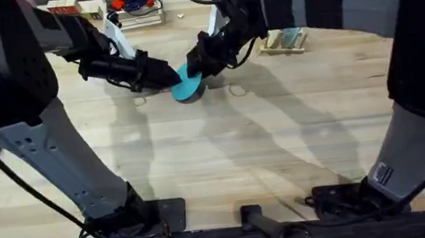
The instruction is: Pick up the plates from the table one by one and place each into a slot on the dish rack.
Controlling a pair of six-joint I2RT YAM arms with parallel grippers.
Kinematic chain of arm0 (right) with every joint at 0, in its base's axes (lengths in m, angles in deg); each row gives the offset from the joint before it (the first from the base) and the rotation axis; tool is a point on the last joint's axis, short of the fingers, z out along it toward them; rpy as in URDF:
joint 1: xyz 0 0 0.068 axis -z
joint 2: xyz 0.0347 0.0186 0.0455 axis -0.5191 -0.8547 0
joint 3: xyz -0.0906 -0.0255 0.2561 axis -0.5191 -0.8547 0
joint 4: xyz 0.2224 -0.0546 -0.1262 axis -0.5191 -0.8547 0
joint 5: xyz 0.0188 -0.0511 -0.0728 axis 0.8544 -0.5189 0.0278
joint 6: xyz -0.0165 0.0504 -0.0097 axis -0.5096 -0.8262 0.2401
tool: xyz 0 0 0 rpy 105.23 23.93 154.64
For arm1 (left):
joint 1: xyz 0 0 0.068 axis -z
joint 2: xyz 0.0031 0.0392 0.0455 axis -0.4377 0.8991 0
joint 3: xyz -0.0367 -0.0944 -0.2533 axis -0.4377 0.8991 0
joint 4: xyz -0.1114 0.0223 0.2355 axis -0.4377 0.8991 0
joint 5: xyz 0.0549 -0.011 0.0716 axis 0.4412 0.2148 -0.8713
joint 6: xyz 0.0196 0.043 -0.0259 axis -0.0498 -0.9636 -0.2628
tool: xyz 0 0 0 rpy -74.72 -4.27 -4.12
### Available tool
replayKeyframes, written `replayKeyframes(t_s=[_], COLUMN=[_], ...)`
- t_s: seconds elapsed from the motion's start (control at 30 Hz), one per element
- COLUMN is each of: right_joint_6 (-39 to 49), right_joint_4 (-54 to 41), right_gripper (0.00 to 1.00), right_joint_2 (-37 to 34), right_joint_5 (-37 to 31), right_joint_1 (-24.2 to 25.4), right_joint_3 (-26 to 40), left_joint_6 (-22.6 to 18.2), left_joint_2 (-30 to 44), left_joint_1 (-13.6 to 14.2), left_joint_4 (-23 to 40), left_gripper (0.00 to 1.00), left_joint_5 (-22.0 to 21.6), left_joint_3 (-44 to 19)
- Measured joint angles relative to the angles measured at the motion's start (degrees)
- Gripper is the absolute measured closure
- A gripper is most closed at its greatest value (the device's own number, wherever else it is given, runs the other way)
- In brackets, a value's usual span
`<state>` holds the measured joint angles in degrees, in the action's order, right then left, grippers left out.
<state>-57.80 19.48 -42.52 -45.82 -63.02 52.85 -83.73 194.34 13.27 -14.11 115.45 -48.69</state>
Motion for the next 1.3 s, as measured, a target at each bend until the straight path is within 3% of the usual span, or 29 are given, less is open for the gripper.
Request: replayKeyframes(t_s=[0.27,0.47,0.6,0.8,0.97,1.3], right_joint_6=[0.39,3.85,8.11,14.29,18.43,25.77], right_joint_4=[-1.06,-7.93,-15.55,-23.51,-28.73,-40.37], right_gripper=[0.971,0.971,0.971,0.971,0.97,0.97], right_joint_2=[0.0,0.0,0.0,0.0,0.0,2.33], right_joint_5=[1.13,1.13,-1.69,-8.04,-13.07,-28.15], right_joint_1=[0.13,0.11,-0.02,-0.02,0.0,0.07], right_joint_3=[0.02,2.46,6.15,11.13,14.46,19.49], left_joint_6=[-0.28,-1.8,-2.09,-1.29,-0.7,-0.22], left_joint_2=[0.0,-0.03,-2.11,-11.26,-17.97,-29.87], left_joint_1=[0.0,0.46,1.23,1.07,1.09,1.09], left_joint_4=[2.34,5.23,5.28,5.51,7.94,12.64], left_gripper=[0.96,0.961,0.959,0.961,0.96,0.959], left_joint_5=[-0.53,-2.21,-7.69,-18.3,-22.99,-28.37], left_joint_3=[-0.33,-0.33,0.06,0.13,0.13,0.13])
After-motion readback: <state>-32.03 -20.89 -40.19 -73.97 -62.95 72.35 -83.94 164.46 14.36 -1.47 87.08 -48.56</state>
